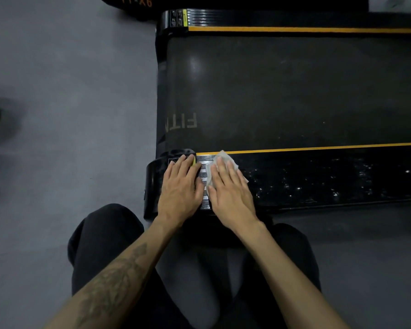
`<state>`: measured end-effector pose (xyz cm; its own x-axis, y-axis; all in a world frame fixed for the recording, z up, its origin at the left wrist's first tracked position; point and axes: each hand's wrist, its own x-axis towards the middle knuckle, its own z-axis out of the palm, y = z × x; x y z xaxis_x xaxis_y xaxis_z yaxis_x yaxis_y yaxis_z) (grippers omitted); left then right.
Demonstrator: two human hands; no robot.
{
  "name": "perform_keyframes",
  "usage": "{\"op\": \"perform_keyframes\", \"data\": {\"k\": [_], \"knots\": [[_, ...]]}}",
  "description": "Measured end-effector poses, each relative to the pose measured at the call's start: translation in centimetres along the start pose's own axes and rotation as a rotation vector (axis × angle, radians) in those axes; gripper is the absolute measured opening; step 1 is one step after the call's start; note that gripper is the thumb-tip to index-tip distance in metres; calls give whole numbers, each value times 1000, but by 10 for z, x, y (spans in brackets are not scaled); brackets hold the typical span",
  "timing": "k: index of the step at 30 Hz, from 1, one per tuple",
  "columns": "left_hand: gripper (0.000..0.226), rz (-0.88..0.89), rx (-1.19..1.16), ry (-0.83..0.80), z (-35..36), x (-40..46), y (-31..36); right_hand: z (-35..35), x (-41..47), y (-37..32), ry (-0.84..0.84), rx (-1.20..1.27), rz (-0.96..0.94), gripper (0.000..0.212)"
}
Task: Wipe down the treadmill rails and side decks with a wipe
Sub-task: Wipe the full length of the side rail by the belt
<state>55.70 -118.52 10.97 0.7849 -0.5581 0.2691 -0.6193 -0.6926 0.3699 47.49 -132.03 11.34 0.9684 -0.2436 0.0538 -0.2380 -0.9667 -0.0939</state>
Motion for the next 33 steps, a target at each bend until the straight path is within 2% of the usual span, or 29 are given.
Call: {"op": "perform_keyframes", "data": {"k": [3, 9, 15, 21, 28, 33], "knots": [[48, 7, -1, 1, 1, 0, -1, -3, 13, 13, -17, -31, -78, 64], [47, 7, 1, 13, 1, 1, -1, -2, 0, -2, 5, -10, 123, 65], [47, 13, 4, 1, 1, 0, -2, -6, 21, 5, -65, 13, -60, 70], [47, 5, 1, 8, 0, 1, -1, -1, 7, -2, 12, 16, 124, 65], [47, 2, -6, 11, 1, 1, -1, -7, 27, 6, -25, 89, -42, 66], [47, 1, -3, 6, -1, 1, 0, -3, 15, 2, 25, 82, 92, 62]]}}
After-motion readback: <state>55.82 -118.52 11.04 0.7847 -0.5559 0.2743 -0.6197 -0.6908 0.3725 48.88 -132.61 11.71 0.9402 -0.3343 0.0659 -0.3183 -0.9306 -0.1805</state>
